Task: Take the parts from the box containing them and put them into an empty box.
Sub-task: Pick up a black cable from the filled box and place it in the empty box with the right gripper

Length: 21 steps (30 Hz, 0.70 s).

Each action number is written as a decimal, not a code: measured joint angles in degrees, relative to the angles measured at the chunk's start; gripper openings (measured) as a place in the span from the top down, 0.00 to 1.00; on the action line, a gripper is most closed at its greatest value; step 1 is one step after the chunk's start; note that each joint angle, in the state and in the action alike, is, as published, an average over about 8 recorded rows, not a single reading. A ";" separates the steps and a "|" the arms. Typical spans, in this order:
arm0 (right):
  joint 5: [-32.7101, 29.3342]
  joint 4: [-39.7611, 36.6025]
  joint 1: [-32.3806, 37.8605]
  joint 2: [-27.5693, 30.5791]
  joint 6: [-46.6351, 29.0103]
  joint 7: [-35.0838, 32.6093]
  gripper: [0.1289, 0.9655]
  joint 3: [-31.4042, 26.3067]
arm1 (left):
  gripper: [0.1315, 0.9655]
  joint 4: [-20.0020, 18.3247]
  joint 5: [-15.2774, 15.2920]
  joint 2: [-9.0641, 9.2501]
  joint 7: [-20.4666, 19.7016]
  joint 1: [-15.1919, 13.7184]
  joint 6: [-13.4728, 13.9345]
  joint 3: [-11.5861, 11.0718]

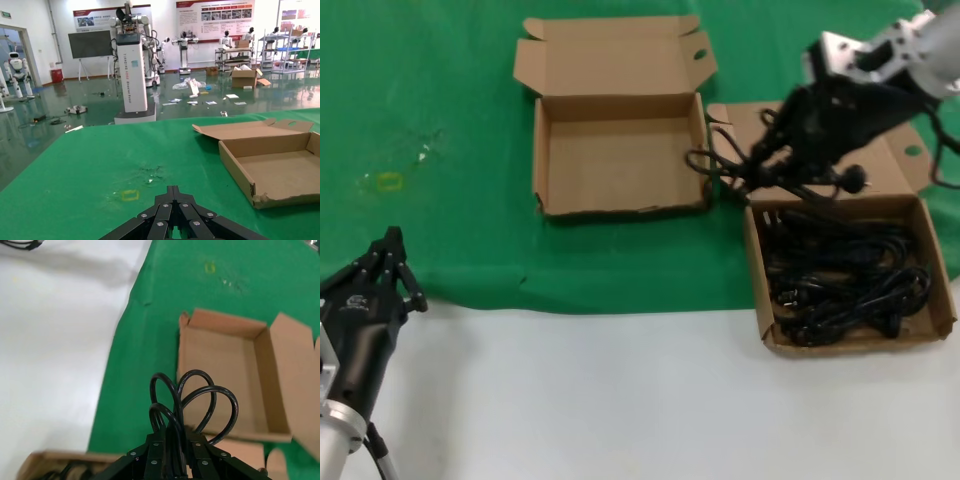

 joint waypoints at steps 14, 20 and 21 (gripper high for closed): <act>0.09 -28.29 8.54 -17.01 13.40 -13.66 0.91 0.71 | 0.99 0.00 0.00 0.00 0.00 0.00 0.00 0.00; 1.53 -32.15 8.84 -20.74 19.41 -15.40 0.91 0.24 | 0.99 0.00 0.00 0.00 0.00 0.00 0.00 0.00; 2.21 -32.11 8.65 -21.07 20.22 -15.38 0.91 -0.39 | 0.99 0.00 0.00 0.00 0.00 0.00 0.00 0.00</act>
